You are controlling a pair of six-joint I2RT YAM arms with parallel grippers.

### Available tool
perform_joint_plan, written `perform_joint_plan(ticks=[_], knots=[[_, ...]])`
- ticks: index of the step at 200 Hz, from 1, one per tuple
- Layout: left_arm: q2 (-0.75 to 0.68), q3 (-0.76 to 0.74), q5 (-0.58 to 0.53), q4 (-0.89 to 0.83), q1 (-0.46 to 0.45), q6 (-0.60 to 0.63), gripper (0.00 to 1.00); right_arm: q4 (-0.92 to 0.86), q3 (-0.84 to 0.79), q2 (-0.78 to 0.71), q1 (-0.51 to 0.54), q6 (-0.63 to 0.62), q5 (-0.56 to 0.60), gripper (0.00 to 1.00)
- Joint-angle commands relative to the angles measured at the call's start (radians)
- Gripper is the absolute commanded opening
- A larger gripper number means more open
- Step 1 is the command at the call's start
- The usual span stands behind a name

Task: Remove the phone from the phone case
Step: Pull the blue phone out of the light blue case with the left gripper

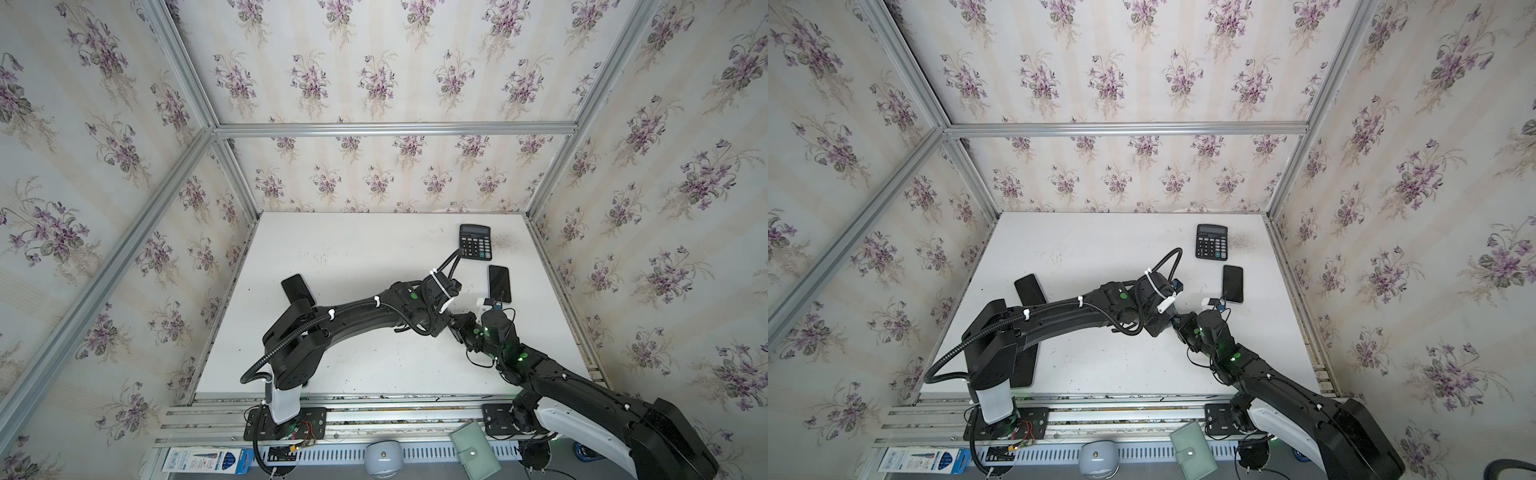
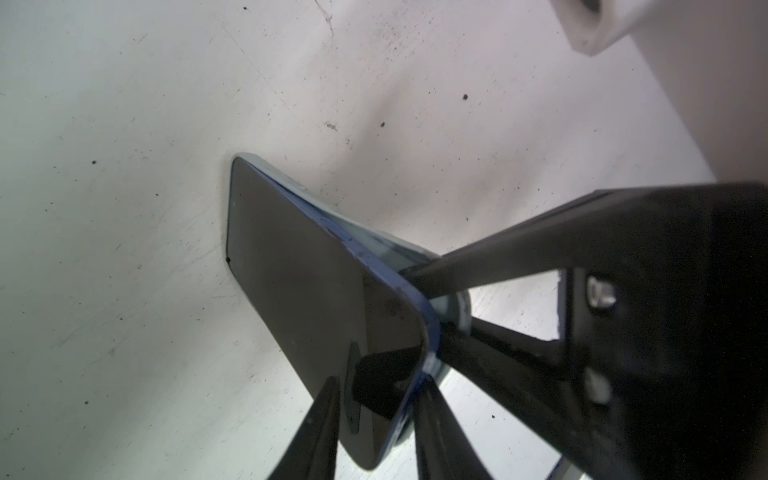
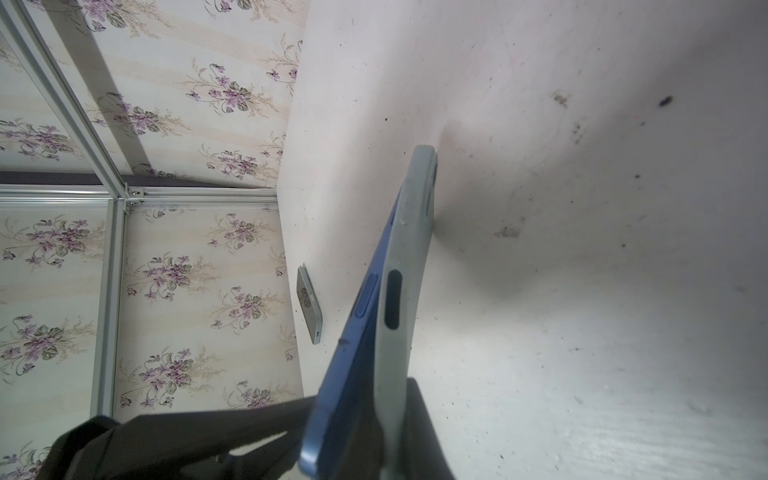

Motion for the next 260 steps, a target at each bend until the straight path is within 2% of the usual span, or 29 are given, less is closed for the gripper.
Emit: perform_joint_plan(ticks=[1,26,117,179,260], knots=[[0.004,0.007,-0.1,-0.014,-0.003,0.001,0.27,0.063,0.006,-0.001,0.0,0.014,-0.015,0.0],[-0.001,0.008,-0.156,-0.017,-0.012,0.005,0.21,0.063,0.003,-0.002,0.001,0.018,-0.017,0.0],[-0.012,-0.007,-0.317,-0.024,-0.035,0.024,0.1,0.094,-0.003,0.014,0.001,0.032,-0.018,0.0],[-0.033,-0.017,-0.35,-0.02,-0.04,0.026,0.06,0.11,-0.001,0.032,0.002,0.043,-0.018,0.0],[-0.147,-0.111,-0.44,0.018,-0.041,0.043,0.01,-0.053,0.034,0.038,0.002,0.061,-0.006,0.0]])
